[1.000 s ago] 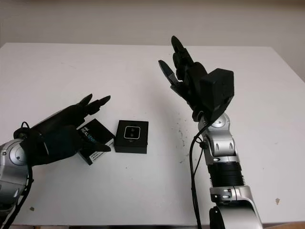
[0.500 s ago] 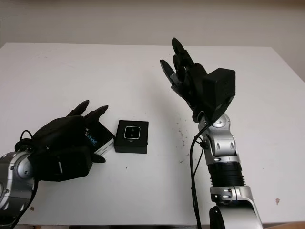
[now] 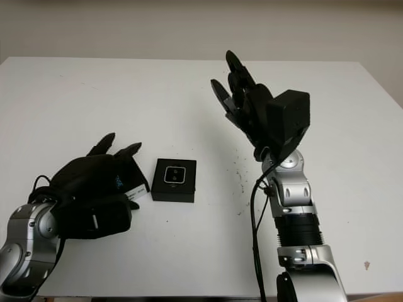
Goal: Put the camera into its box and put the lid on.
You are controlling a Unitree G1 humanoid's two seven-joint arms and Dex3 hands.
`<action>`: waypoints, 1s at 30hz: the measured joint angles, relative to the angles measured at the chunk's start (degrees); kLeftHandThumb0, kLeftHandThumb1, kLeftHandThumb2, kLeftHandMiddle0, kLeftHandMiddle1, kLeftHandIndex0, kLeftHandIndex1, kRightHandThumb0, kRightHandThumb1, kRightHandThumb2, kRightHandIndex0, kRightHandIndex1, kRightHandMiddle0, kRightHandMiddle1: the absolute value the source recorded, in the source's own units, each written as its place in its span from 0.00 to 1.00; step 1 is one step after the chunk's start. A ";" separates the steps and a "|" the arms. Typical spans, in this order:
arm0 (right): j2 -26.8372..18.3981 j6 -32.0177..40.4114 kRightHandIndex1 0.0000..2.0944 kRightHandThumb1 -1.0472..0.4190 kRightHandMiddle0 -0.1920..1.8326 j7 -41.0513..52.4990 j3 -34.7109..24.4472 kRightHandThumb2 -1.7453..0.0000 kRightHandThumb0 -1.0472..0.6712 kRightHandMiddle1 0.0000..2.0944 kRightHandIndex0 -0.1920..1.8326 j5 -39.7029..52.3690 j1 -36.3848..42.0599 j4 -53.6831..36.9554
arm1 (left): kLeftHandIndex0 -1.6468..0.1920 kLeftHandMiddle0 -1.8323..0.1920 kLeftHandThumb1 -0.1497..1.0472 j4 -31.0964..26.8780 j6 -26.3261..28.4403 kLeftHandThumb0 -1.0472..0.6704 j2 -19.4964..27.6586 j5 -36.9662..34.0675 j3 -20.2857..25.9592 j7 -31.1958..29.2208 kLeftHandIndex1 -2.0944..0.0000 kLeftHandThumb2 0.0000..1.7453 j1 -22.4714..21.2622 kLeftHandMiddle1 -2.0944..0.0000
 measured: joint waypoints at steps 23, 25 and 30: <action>0.14 -0.44 0.03 0.00 0.09 -1.04 0.23 0.82 0.20 0.05 0.07 -1.11 0.00 0.01 | 0.69 0.73 0.94 4.81 -6.13 0.57 2.00 -12.88 3.46 -2.22 0.33 0.03 -2.14 0.35; 0.22 -0.41 0.03 0.00 0.09 -1.04 0.23 0.83 0.20 0.05 0.07 -1.00 0.00 0.01 | 0.69 0.73 0.93 4.82 -6.43 0.57 2.00 -12.02 3.39 -1.43 0.33 0.03 -2.29 0.38; 0.29 -0.14 0.03 0.00 0.09 -0.85 0.22 0.83 0.19 0.05 0.07 -0.59 0.09 -0.02 | 0.71 0.74 0.92 4.87 -8.40 0.57 1.68 -9.61 2.99 2.94 0.34 0.03 -1.43 0.40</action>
